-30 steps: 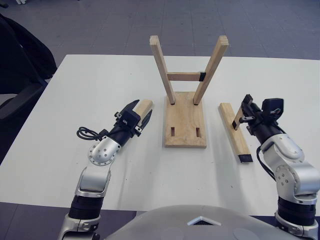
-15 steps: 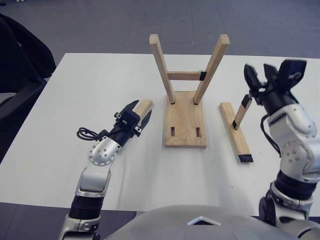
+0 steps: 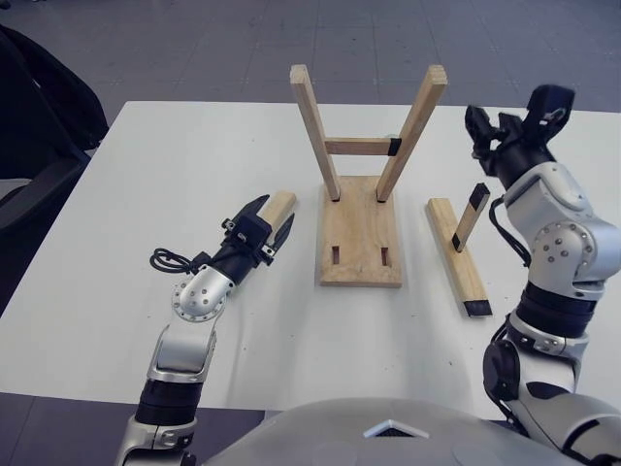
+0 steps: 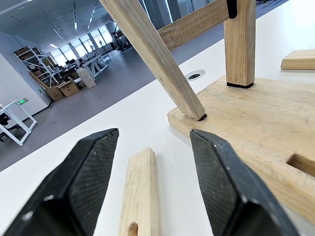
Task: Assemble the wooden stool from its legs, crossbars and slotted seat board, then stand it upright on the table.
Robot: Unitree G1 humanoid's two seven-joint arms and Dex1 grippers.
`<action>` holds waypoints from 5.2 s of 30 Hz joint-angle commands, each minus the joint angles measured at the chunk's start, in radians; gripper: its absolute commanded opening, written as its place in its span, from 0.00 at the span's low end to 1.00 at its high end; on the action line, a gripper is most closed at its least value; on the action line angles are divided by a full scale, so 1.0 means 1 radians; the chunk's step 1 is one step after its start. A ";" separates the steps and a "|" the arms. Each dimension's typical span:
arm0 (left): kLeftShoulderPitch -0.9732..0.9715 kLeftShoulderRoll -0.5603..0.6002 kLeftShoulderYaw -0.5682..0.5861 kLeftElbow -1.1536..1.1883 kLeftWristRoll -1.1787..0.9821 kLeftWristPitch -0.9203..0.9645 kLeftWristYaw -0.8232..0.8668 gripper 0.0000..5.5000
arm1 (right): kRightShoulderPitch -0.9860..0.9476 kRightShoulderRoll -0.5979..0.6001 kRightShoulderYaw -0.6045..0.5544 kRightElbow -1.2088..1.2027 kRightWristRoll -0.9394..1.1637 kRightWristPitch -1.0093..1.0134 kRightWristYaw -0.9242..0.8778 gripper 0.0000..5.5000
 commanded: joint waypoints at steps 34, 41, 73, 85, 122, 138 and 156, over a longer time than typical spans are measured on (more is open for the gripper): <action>0.021 0.004 0.002 0.002 -0.013 0.007 -0.004 0.49 | 0.290 -0.097 -0.145 -0.384 0.120 0.142 0.069 0.54; 0.034 0.019 0.017 0.007 -0.018 0.001 -0.014 0.49 | 0.775 -0.123 -0.143 -0.424 0.060 -0.011 0.244 0.54; 0.019 0.011 0.003 0.033 -0.012 -0.012 -0.007 0.49 | 0.874 -0.185 0.139 -0.197 -0.238 -0.070 0.278 0.37; -0.191 -0.059 0.229 -0.113 -0.609 0.397 -0.021 0.49 | 0.267 -0.059 -0.159 -0.082 0.085 -0.144 0.235 0.37; -0.481 0.121 0.193 -0.090 -1.982 0.806 0.270 0.68 | 0.029 -0.229 0.137 0.021 0.844 0.118 0.733 0.37; -0.447 0.204 0.180 -0.053 -1.967 0.916 0.120 0.84 | 0.044 -0.253 0.169 0.011 0.809 0.098 0.771 0.37; -0.510 0.215 0.169 0.036 -1.897 0.951 0.045 0.99 | 0.080 -0.267 0.210 -0.023 0.771 0.101 0.807 0.37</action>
